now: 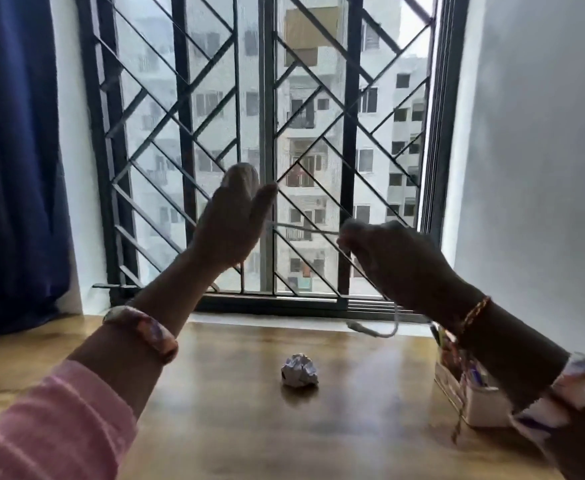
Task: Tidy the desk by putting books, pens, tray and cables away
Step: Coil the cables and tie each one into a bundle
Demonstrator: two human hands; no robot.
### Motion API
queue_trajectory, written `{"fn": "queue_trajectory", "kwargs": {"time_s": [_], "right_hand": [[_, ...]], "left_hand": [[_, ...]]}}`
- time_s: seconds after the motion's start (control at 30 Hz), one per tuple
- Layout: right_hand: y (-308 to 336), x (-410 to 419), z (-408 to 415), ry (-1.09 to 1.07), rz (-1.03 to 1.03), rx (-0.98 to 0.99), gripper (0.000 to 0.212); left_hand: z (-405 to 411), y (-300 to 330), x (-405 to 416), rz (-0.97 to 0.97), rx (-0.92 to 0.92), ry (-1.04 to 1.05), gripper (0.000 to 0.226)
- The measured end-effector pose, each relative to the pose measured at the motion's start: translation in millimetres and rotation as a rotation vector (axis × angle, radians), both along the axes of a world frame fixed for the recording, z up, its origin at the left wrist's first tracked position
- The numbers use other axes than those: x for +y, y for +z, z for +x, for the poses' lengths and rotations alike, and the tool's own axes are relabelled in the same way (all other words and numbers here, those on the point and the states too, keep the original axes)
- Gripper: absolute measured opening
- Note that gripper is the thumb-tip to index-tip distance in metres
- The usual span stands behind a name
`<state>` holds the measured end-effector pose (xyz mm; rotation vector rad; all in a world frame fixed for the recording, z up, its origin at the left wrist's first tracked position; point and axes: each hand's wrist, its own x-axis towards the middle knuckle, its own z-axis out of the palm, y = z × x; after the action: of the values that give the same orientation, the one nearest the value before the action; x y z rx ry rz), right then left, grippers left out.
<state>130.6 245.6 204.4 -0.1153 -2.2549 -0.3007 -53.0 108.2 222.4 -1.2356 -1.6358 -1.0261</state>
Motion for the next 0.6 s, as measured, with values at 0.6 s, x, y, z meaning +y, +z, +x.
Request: {"fn": "queue_trajectory", "kwargs": {"time_s": [0.6], "right_hand": [[7,76,2,-0.044,0.048,-0.207,0.018]], "left_hand": [[23,-7,107,-0.156,0.226,0.19,0.057]]}}
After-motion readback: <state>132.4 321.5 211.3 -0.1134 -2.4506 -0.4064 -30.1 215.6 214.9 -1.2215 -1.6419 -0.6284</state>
